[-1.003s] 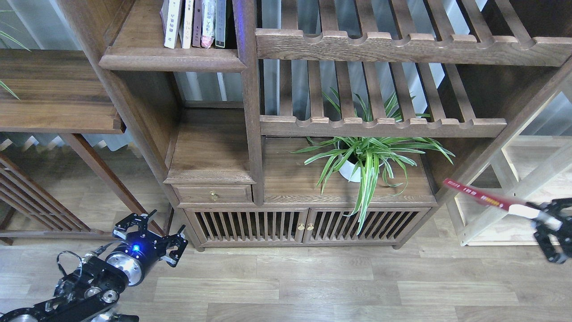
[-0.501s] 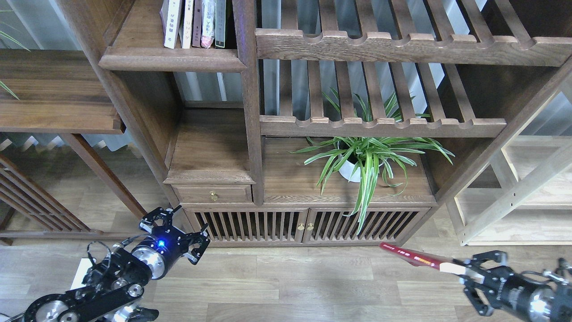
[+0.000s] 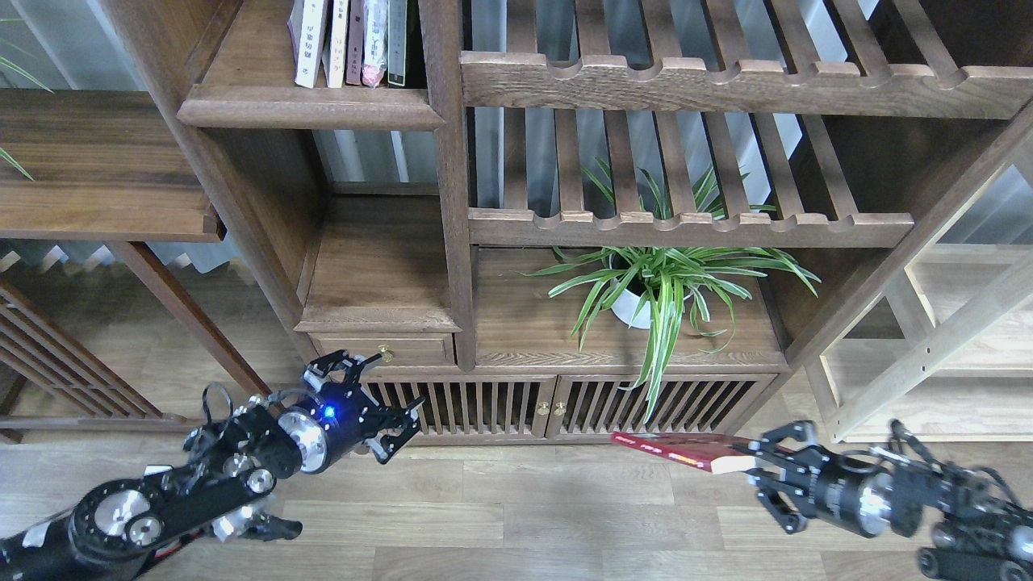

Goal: Organize books on shelf
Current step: 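Lower the red book toward the left gripper with the right gripper, then grasp the red book's end with the left gripper, release the right gripper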

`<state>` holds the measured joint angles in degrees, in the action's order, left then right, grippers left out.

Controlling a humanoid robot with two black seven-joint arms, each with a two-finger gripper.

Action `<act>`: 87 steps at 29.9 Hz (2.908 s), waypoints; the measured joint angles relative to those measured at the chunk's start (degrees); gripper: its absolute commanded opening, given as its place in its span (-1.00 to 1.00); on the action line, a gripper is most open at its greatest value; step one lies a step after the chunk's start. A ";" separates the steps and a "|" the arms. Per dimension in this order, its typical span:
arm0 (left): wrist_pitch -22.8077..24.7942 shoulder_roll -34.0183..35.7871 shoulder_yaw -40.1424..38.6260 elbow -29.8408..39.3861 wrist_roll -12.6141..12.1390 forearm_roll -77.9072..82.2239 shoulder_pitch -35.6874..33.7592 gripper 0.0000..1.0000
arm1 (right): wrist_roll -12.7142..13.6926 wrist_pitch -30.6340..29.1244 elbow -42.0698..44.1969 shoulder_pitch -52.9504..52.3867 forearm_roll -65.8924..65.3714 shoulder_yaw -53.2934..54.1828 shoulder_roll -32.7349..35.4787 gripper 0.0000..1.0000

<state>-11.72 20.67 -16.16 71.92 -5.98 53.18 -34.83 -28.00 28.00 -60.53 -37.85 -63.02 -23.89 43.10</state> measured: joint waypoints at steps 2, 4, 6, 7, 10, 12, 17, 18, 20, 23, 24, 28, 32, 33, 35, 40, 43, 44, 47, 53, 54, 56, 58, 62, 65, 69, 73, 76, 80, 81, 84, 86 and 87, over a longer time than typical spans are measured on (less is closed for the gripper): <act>2.27 0.10 0.00 -0.02 -0.04 0.00 -1.56 0.67 | 0.00 0.00 0.96 -2.09 0.73 -2.54 -2.65 -0.86; 5.14 0.20 0.04 -0.13 -0.14 0.05 -3.33 0.67 | 0.00 0.00 1.49 -3.92 1.85 -4.51 -4.99 -0.86; 8.95 0.25 0.06 -0.50 -0.26 0.13 -5.19 0.67 | 0.00 0.00 1.66 -5.86 3.17 -6.35 -7.14 -0.86; 11.12 0.25 0.06 -0.70 -0.30 0.15 -6.10 0.68 | 0.00 0.00 1.74 -6.75 3.76 -7.21 -8.13 -0.86; 17.24 0.25 0.07 -1.01 -0.43 0.17 -7.94 0.68 | 0.00 0.00 1.75 -8.78 5.33 -9.17 -11.12 -0.86; 21.33 0.19 0.08 -1.07 -0.53 0.17 -8.66 0.68 | 0.00 0.00 1.75 -9.74 6.43 -10.30 -13.26 -0.86; 30.56 -0.15 0.08 -1.15 -1.03 0.15 -10.79 0.71 | 0.00 0.00 1.91 -11.46 8.88 -12.61 -17.65 -0.86; 31.84 -0.24 0.08 -1.19 -1.27 0.15 -11.17 0.71 | 0.00 0.00 1.99 -11.70 9.21 -12.81 -18.16 -0.86; 33.36 -0.45 0.26 -1.33 -1.59 0.25 -11.65 0.73 | 0.00 0.00 1.98 -12.20 9.69 -13.02 -18.70 -0.86; 34.84 -0.73 2.11 -1.49 -1.68 0.38 -12.56 0.74 | 0.00 0.00 1.94 -13.26 10.22 -13.16 -19.05 -0.86; 35.23 -0.79 3.16 -1.53 -1.67 0.44 -12.94 0.74 | 0.00 0.00 1.90 -13.63 10.44 -13.20 -19.15 -0.86; 35.84 -1.83 6.96 -2.50 -1.19 1.72 -14.60 0.74 | 0.00 0.00 1.81 -15.68 12.37 -13.36 -20.48 -0.86; 35.88 -3.47 7.99 -4.26 -0.97 4.22 -15.13 0.74 | 0.00 0.00 1.81 -17.46 14.29 -14.70 -22.43 -0.86; 35.86 -3.80 8.03 -4.52 -0.97 4.91 -15.17 0.74 | 0.00 0.00 1.82 -17.67 14.48 -14.94 -22.81 -0.86; 35.53 -4.18 8.06 -4.76 -0.97 6.47 -15.29 0.74 | 0.00 0.00 1.81 -17.92 14.72 -15.39 -23.57 -0.86; 33.97 -4.63 8.04 -5.29 -0.91 10.65 -15.34 0.73 | 0.00 0.00 1.81 -18.04 14.97 -16.38 -24.48 -0.86; 33.18 -5.10 8.04 -6.22 -0.65 12.51 -15.22 0.73 | 0.00 0.00 1.82 -18.41 15.02 -16.46 -24.62 -0.86; 32.92 -5.56 8.04 -6.51 -0.55 12.87 -15.16 0.73 | 0.00 0.00 1.82 -18.64 15.02 -16.48 -24.62 -0.86; 31.89 -7.08 8.38 -7.77 -0.38 13.56 -15.03 0.73 | 0.00 0.00 1.70 -19.23 15.05 -16.48 -24.61 -0.86; 31.09 -10.34 8.53 -10.48 -0.21 13.78 -14.93 0.73 | 0.00 0.00 1.10 -20.67 15.39 -16.52 -24.56 -0.86; 30.96 -10.70 8.55 -10.93 -0.19 13.79 -14.92 0.73 | 0.00 0.00 1.05 -20.86 15.53 -16.52 -24.62 -0.86; 30.70 -11.49 8.64 -11.78 -0.01 13.82 -14.91 0.72 | 0.00 0.00 1.00 -21.22 15.74 -16.52 -24.89 -0.86; 30.38 -12.11 9.12 -12.43 0.26 14.06 -14.92 0.72 | 0.00 0.00 0.86 -21.67 15.81 -16.72 -25.18 -0.86; 28.21 -13.40 10.61 -13.54 0.63 14.52 -15.03 0.68 | 0.00 0.00 0.73 -22.23 15.89 -17.38 -25.54 -0.86; 26.28 -14.20 11.45 -14.10 1.05 14.66 -15.08 0.46 | 0.00 0.00 0.69 -22.36 15.91 -17.54 -25.71 -0.86; 21.87 -15.47 13.99 -15.56 2.21 15.01 -15.21 0.27 | 0.00 0.00 0.61 -22.45 15.90 -17.64 -25.80 -0.86; 18.41 -16.24 16.23 -16.60 3.19 15.12 -15.25 0.06 | 0.00 0.00 0.59 -22.62 15.84 -17.68 -25.79 -0.86; 17.12 -16.65 16.97 -17.51 3.39 15.11 -15.26 0.00 | 0.00 0.00 0.59 -22.66 15.80 -17.80 -25.72 -0.86; 15.48 -17.79 17.33 -19.54 3.47 15.11 -15.14 -0.71 | 0.00 0.00 0.42 -22.84 15.59 -18.62 -25.72 -0.86; 15.21 -18.06 17.35 -19.97 3.55 15.02 -15.12 -0.98 | 0.00 0.00 0.37 -22.90 15.57 -18.70 -25.72 -0.86; 14.53 -18.87 17.38 -20.92 3.74 14.71 -15.07 -1.00 | 0.00 0.00 0.27 -23.01 15.56 -18.92 -25.64 -0.86; 14.16 -19.21 17.42 -21.23 3.75 14.56 -15.05 -1.00 | 0.00 0.00 0.27 -23.07 15.56 -19.14 -25.60 -0.86; 13.98 -19.32 17.42 -21.32 3.76 14.50 -15.05 -1.00 | 0.00 0.00 0.27 -23.07 15.56 -19.21 -25.56 -0.86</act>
<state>2.26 1.35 1.26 50.61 -2.22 67.68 -49.89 -28.00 28.00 -60.26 -60.92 -47.45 -43.09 17.53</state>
